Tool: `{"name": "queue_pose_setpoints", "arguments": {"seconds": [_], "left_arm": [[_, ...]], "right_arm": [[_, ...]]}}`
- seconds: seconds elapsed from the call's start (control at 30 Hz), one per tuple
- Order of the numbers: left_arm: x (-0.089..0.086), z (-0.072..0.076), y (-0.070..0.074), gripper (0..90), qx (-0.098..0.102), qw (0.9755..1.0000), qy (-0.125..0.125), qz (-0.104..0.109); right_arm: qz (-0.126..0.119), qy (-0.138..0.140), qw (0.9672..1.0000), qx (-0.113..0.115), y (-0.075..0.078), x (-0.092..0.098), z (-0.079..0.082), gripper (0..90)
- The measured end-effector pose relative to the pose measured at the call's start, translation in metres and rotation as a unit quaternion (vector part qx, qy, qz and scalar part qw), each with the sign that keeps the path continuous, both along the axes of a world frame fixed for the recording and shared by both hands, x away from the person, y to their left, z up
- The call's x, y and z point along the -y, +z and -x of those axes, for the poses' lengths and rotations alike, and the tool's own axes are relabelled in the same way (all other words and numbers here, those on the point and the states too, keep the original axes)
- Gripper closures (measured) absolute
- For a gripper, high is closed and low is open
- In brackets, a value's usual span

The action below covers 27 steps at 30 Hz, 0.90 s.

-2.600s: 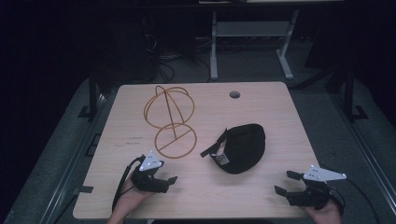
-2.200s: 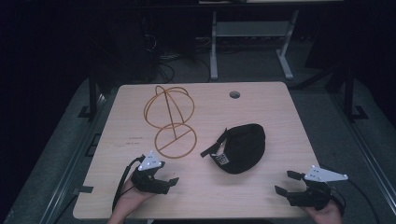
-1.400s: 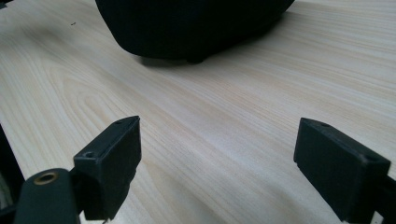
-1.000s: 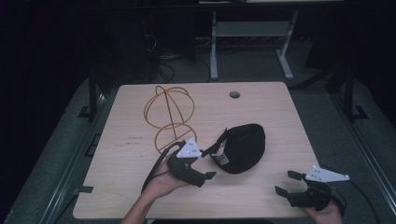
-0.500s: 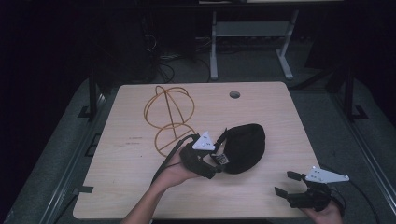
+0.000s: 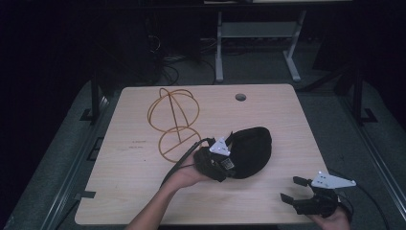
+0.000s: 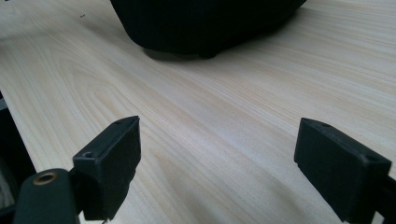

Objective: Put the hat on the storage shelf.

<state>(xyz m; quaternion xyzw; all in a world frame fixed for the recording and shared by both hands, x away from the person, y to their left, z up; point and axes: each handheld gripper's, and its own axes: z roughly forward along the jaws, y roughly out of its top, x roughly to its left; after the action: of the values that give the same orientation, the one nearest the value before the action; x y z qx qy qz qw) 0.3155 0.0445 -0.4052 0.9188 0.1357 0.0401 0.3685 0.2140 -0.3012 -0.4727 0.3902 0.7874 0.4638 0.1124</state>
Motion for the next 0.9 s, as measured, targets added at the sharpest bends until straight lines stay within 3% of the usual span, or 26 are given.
{"name": "queue_pose_setpoints", "arguments": {"seconds": [0.13,0.17,0.27,0.43,0.77,0.9], "left_arm": [[0.003,-0.001,-0.002,48.5,0.001,0.9999,-0.011,-0.008],[0.003,0.000,-0.002,55.3,0.000,0.9999,-0.012,-0.005],[0.007,0.002,0.000,62.8,0.008,0.9995,-0.029,-0.014],[0.013,0.003,0.002,67.0,0.005,0.9991,-0.041,-0.014],[0.030,0.011,0.019,75.9,0.010,0.9969,-0.077,-0.014],[0.033,0.012,0.025,80.4,0.002,0.9957,-0.093,-0.004]], "right_arm": [[0.002,0.001,1.0000,0.001,0.000,0.000,0.000,14.3],[0.000,0.002,1.0000,0.000,0.000,0.000,0.000,14.3],[0.003,0.004,1.0000,0.001,0.000,-0.001,0.000,14.3],[0.003,0.001,1.0000,-0.004,-0.001,-0.001,0.002,14.2],[-0.015,-0.002,0.9999,0.007,0.002,-0.001,0.004,14.0],[-0.021,0.004,0.9997,0.016,0.005,-0.005,0.005,14.1]]}}
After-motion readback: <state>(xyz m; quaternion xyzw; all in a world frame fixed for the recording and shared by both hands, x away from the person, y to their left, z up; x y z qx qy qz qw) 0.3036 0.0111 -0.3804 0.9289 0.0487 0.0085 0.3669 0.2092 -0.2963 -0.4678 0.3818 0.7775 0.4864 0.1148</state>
